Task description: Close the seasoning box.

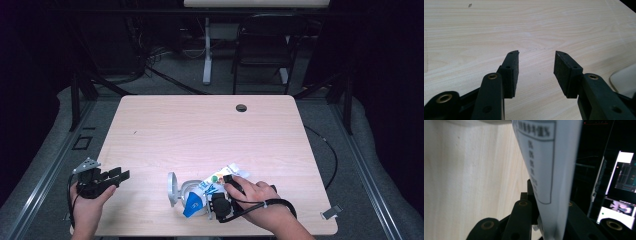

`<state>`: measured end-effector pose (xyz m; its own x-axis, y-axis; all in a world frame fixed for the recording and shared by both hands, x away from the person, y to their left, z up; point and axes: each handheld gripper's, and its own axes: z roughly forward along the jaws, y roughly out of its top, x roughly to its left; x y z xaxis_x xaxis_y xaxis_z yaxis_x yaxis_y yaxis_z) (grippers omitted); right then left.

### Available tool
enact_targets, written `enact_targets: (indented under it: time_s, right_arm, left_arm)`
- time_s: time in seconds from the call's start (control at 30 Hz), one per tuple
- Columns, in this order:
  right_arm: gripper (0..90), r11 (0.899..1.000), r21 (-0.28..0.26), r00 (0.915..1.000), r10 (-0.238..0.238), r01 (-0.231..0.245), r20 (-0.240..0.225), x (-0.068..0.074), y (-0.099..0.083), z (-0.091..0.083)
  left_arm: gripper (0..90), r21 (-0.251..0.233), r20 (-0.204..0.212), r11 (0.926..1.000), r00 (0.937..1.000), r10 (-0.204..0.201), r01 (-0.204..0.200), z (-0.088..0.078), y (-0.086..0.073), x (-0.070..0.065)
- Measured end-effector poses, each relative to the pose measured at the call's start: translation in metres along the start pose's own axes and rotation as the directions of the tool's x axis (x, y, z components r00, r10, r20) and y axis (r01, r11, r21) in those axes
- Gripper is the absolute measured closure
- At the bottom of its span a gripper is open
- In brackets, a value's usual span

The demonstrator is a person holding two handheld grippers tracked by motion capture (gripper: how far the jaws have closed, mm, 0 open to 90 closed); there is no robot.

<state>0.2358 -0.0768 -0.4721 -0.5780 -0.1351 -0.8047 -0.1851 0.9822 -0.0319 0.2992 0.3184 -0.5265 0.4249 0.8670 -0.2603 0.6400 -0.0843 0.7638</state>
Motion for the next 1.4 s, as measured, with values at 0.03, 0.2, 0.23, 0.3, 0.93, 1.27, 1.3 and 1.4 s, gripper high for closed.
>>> enact_targets:
  time_s: [0.03,0.2,0.23,0.3,0.93,1.27,1.3,1.4]
  right_arm:
    - [85.7,1.000,-0.008,0.9999,0.015,-0.015,-0.006,0.000,0.000,0.000]
    - [85.8,0.995,-0.036,0.9952,0.090,-0.091,-0.037,0.002,-0.004,0.000]
    - [85.8,0.993,-0.036,0.9928,0.110,-0.111,-0.048,0.002,-0.005,0.000]
    - [85.7,0.988,-0.053,0.9882,0.140,-0.144,-0.061,0.002,-0.008,0.002]
    - [85.8,0.893,-0.168,0.9048,0.390,-0.417,-0.170,0.009,-0.024,0.008]
    - [86.0,0.825,-0.204,0.8465,0.486,-0.526,-0.217,0.017,-0.027,0.010]
    - [86.0,0.819,-0.205,0.8408,0.495,-0.536,-0.220,0.018,-0.027,0.010]
    - [86.1,0.800,-0.210,0.8230,0.518,-0.563,-0.234,0.020,-0.028,0.011]
  left_arm:
    - [55.9,0.001,-0.001,1.0000,1.0000,-0.002,0.002,0.000,0.000,0.000]
    - [55.9,0.001,-0.005,1.0000,1.0000,-0.005,0.005,0.001,-0.001,0.000]
    - [55.9,0.001,-0.005,1.0000,1.0000,-0.005,0.005,0.001,-0.001,0.000]
    - [55.9,0.013,-0.004,0.9999,1.0000,-0.004,0.004,0.000,-0.001,0.001]
    - [55.9,0.001,-0.016,0.9999,0.9998,-0.011,0.011,-0.002,-0.004,0.004]
    - [55.9,0.012,-0.016,0.9998,0.9998,-0.014,0.015,-0.004,-0.005,0.005]
    - [55.9,0.006,-0.015,0.9999,0.9998,-0.016,0.016,-0.004,-0.005,0.005]
    - [55.9,0.011,-0.015,0.9998,0.9998,-0.015,0.015,-0.003,-0.005,0.005]
